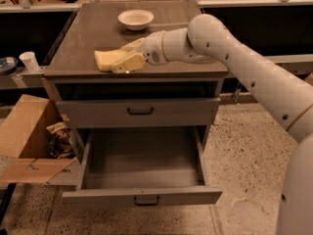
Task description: Place sponge into middle drawer
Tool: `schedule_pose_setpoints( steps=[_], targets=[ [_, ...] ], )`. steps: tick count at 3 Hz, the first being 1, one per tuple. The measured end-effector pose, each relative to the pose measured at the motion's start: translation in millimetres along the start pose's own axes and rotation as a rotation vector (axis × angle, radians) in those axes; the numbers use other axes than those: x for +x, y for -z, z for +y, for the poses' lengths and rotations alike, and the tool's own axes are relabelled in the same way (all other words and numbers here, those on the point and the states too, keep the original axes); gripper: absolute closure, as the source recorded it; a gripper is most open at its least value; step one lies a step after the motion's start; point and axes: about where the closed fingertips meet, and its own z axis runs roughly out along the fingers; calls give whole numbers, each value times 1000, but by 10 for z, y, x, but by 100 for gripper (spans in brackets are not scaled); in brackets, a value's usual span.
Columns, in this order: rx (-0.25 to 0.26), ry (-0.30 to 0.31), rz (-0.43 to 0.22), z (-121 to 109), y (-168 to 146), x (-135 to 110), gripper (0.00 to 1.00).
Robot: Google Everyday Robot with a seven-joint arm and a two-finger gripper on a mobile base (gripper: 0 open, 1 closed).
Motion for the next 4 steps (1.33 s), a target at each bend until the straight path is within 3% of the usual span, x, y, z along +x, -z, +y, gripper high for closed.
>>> schedule_pose_setpoints(
  steps=[1,2,3,4],
  targets=[
    [-64,80,-7,467,81,-69,100],
    [-97,134,30,950,150,18,100],
    [-132,117,87,1340,61,326,100],
    [-191,15,139,1701,-196,869,100]
  ],
)
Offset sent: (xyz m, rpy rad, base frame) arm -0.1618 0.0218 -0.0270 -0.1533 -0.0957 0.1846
